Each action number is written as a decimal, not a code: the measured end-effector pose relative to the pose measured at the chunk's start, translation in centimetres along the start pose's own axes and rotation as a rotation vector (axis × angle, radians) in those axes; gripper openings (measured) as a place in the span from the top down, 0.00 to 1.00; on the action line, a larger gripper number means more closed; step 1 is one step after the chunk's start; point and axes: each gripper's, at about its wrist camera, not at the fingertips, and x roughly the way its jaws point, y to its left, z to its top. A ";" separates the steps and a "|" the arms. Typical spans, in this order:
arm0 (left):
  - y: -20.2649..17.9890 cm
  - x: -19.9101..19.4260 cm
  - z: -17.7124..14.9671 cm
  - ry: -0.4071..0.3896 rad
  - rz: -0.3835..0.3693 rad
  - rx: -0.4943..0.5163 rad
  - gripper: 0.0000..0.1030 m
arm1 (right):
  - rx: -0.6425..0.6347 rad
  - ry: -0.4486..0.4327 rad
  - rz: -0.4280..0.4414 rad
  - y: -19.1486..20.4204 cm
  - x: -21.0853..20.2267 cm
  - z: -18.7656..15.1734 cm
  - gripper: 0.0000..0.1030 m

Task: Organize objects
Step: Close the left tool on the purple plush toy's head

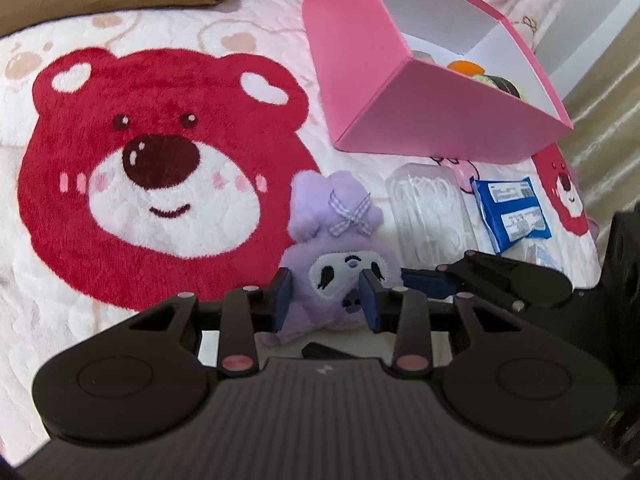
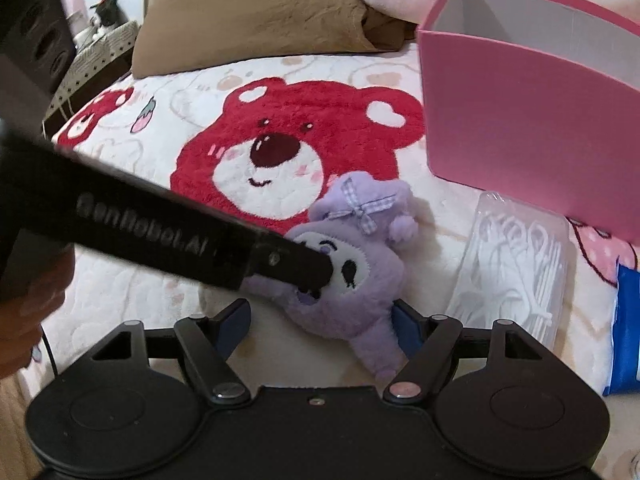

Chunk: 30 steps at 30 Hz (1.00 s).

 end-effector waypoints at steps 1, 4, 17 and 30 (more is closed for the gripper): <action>0.0 0.0 0.0 -0.001 -0.001 -0.007 0.66 | 0.021 -0.005 0.006 -0.2 0.0 0.0 0.24; -0.2 -0.5 -0.1 -0.006 -0.022 -0.012 0.66 | 0.016 -0.010 -0.001 0.0 -0.1 -0.2 0.27; -5.3 -2.1 -1.0 0.047 -0.100 0.057 0.66 | 0.048 0.004 0.037 -3.1 -5.2 -2.5 0.38; -11.8 -5.7 -1.8 0.051 -0.199 0.118 0.68 | -0.041 -0.025 0.078 -1.8 -10.0 -3.2 0.46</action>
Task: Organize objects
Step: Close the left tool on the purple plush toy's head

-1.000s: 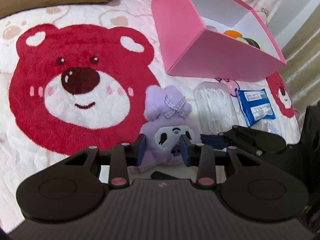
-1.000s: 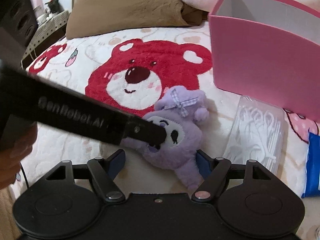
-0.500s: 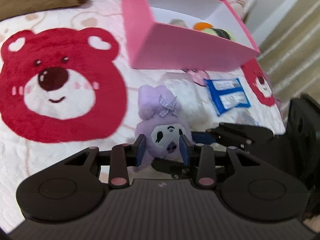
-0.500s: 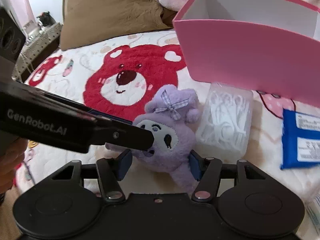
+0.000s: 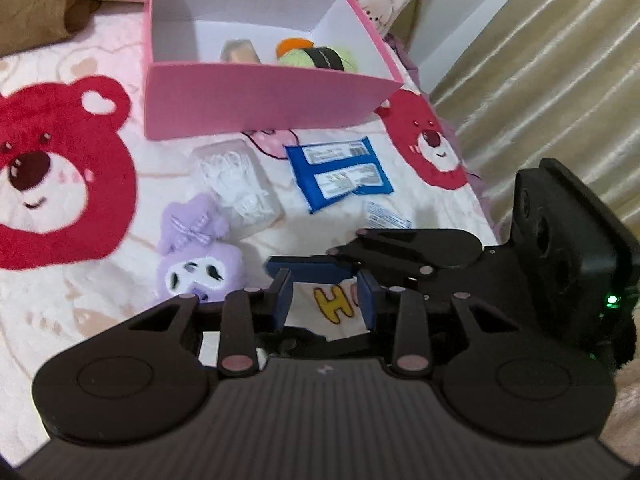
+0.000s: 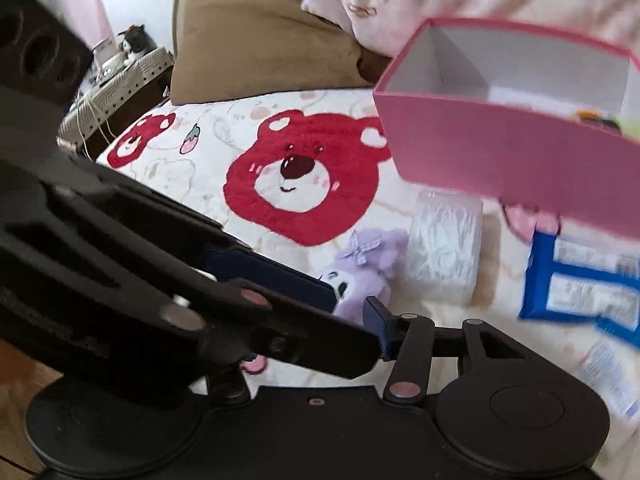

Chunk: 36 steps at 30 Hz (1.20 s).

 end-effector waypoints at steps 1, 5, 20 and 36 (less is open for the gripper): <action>0.1 -0.1 0.0 -0.013 0.032 0.012 0.68 | 0.009 0.012 -0.004 -0.4 0.3 0.0 0.46; 1.9 0.6 0.3 -0.025 0.118 0.009 0.65 | 0.039 0.017 -0.039 -1.5 1.0 -0.5 0.36; 7.2 6.1 -0.5 0.124 0.162 -0.097 0.42 | -0.082 0.057 -0.029 -0.1 2.9 -1.3 0.26; 4.1 3.2 0.6 0.062 0.139 -0.122 0.63 | 0.057 0.086 -0.018 -1.7 3.4 -1.1 0.42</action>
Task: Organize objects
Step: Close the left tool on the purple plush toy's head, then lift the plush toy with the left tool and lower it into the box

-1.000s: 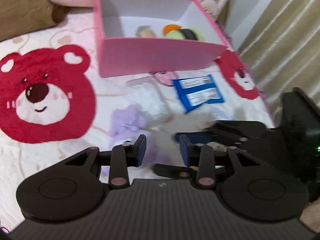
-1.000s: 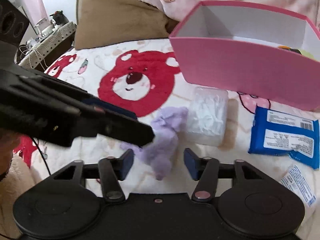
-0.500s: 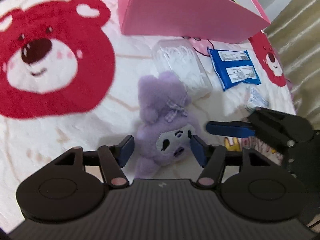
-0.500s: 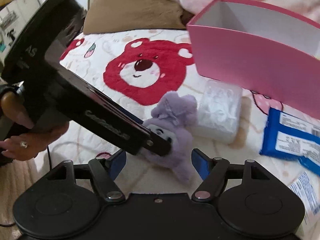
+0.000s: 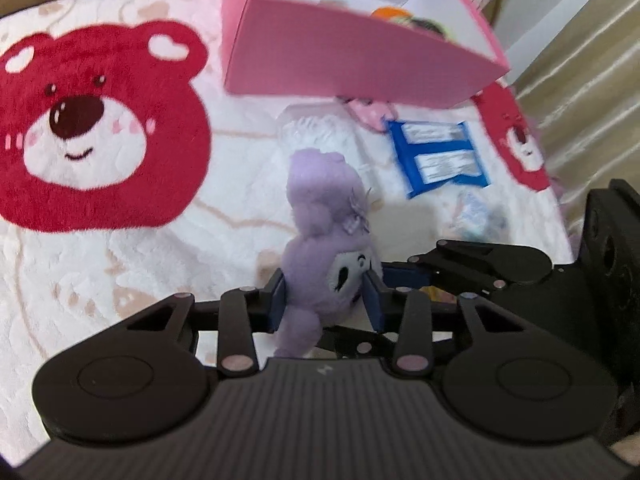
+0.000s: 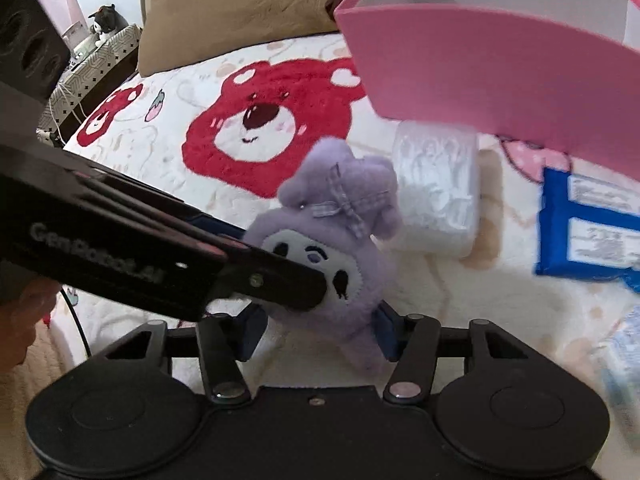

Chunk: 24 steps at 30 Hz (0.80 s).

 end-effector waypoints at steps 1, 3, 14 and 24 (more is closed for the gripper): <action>-0.3 -0.7 0.0 -0.020 -0.011 -0.008 0.63 | -0.004 -0.010 -0.004 0.2 -0.6 0.2 0.42; -0.5 -1.8 -0.4 -0.062 -0.027 -0.027 0.63 | -0.027 -0.030 -0.005 0.6 -1.9 0.3 0.43; -3.8 -7.8 -0.3 -0.204 -0.057 -0.005 0.63 | -0.179 -0.102 -0.062 2.8 -8.3 2.7 0.46; -6.5 -11.1 7.9 -0.213 -0.043 -0.023 0.63 | -0.246 -0.163 -0.120 1.8 -12.6 10.7 0.46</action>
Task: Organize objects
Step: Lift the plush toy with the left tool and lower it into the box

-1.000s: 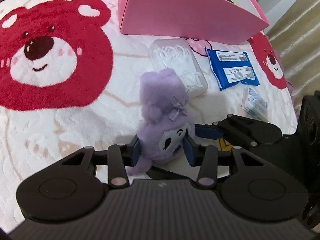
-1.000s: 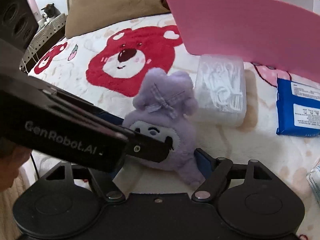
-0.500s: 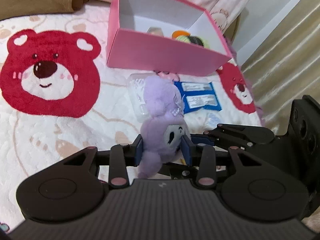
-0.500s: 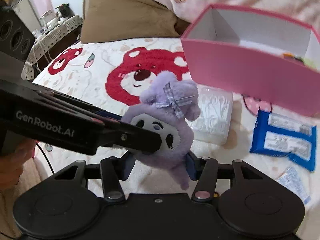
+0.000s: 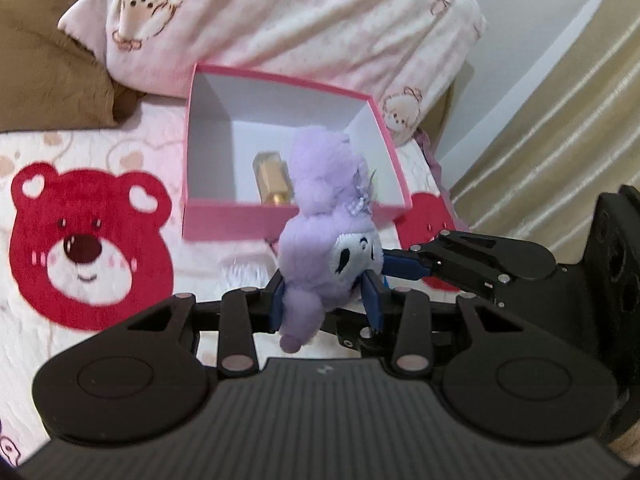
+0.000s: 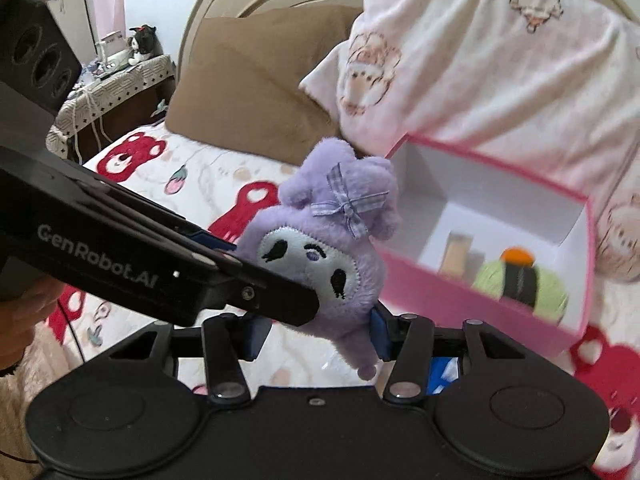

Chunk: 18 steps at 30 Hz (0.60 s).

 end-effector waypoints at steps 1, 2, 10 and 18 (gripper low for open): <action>0.1 0.4 0.9 0.013 -0.001 -0.013 0.63 | -0.012 0.002 -0.011 -0.4 0.1 0.7 0.46; 0.2 0.9 1.9 0.032 -0.003 -0.028 0.64 | -0.022 0.004 -0.019 -1.0 0.3 1.5 0.46; 1.0 5.3 8.8 0.076 0.105 -0.049 0.64 | 0.045 0.022 0.013 -6.7 4.8 5.5 0.46; 4.9 12.4 11.2 0.140 0.181 -0.137 0.64 | 0.189 0.059 0.108 -12.0 11.9 4.9 0.47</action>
